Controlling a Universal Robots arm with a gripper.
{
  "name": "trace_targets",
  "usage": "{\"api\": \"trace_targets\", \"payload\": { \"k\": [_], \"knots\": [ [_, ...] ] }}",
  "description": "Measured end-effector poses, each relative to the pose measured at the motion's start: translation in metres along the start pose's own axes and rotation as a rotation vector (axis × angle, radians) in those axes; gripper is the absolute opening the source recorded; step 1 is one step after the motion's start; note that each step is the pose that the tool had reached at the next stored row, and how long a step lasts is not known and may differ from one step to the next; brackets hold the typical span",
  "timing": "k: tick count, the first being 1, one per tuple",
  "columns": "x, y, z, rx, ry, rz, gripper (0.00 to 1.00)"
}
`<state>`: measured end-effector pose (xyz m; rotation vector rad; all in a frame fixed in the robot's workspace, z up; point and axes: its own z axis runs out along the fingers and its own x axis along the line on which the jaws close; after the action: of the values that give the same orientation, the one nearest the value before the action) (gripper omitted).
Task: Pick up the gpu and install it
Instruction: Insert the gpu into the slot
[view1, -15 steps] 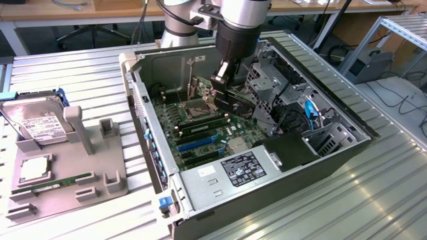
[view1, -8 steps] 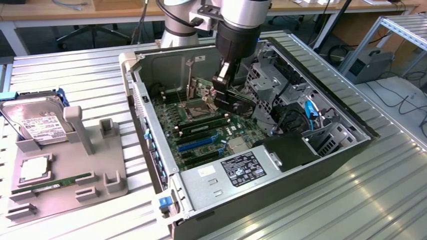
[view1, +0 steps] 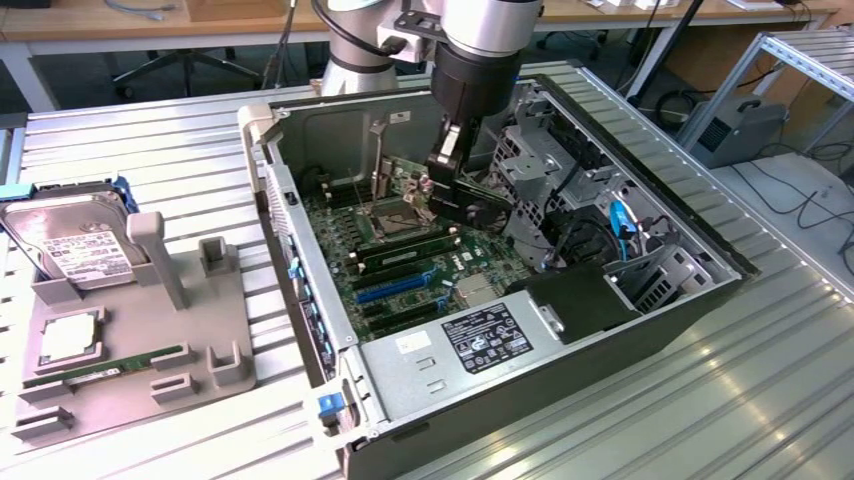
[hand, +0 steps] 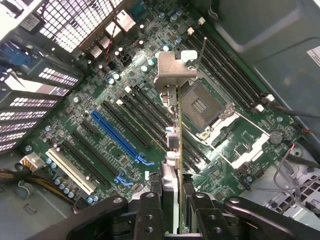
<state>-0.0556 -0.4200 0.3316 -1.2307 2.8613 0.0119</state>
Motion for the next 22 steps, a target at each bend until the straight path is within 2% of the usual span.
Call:
{"api": "trace_targets", "payload": {
  "k": [22],
  "knots": [
    [0.0, 0.0, 0.0, -0.0037, -0.0005, -0.132, 0.27]
  ]
}}
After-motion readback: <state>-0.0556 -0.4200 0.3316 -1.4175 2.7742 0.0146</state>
